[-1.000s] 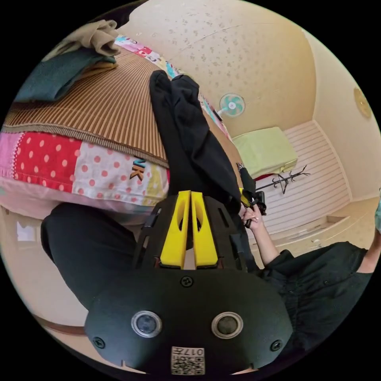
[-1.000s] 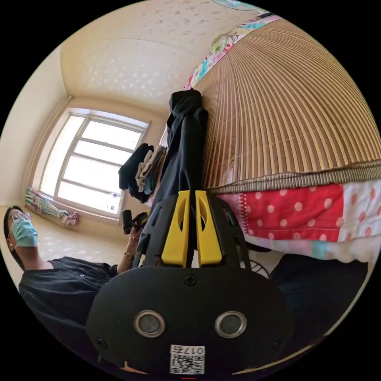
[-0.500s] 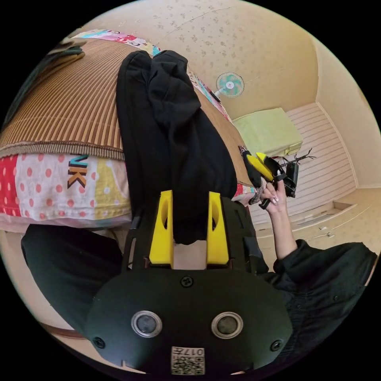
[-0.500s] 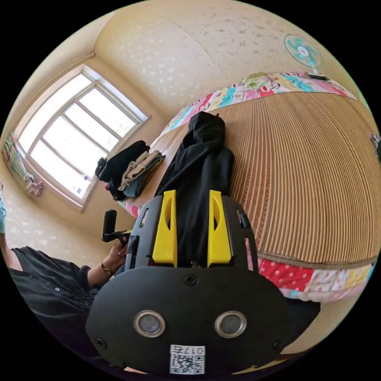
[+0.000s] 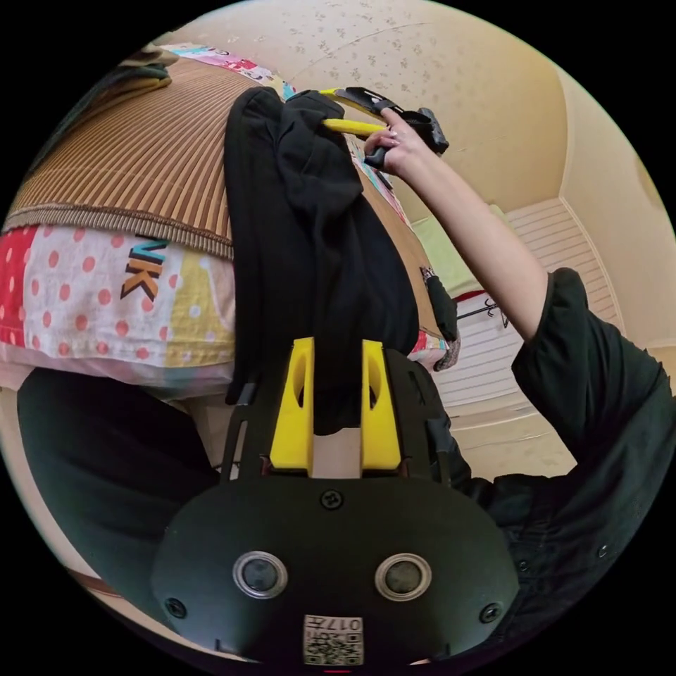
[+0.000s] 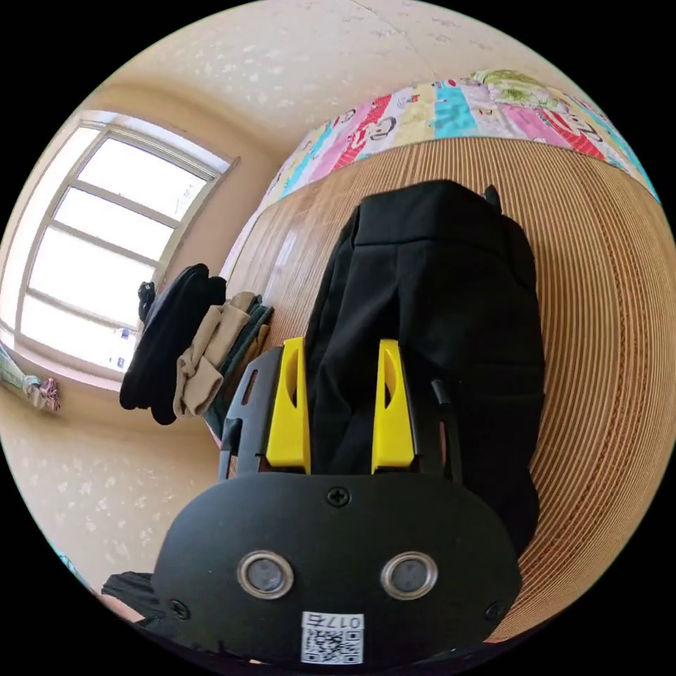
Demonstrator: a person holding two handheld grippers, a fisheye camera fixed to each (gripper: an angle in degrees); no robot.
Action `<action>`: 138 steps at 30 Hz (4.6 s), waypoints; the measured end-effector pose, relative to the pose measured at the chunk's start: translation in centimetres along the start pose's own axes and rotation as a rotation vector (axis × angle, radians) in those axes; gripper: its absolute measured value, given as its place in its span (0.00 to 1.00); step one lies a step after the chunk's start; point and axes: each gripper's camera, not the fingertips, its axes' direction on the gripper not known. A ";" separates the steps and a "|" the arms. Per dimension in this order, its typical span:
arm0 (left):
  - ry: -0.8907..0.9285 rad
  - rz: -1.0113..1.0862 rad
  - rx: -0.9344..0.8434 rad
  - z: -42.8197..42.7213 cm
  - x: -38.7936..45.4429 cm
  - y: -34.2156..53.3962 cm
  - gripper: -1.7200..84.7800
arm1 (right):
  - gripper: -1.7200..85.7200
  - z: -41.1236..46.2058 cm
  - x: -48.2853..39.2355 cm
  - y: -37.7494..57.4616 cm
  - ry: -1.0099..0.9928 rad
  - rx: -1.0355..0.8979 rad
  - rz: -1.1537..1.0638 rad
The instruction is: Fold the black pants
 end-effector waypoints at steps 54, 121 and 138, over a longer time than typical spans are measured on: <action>-0.142 0.092 0.084 5.3 1.3 -1.1 0.16 | 0.18 -7.9 15.0 41.5 -0.174 0.128 -0.142; 0.499 0.828 0.597 -19.8 47.4 -3.0 0.07 | 0.04 -51.6 -10.5 70.3 -0.322 1.105 -0.837; -0.161 0.562 0.207 1.8 24.0 -22.9 0.06 | 0.05 -34.1 5.2 45.6 0.031 0.619 -0.340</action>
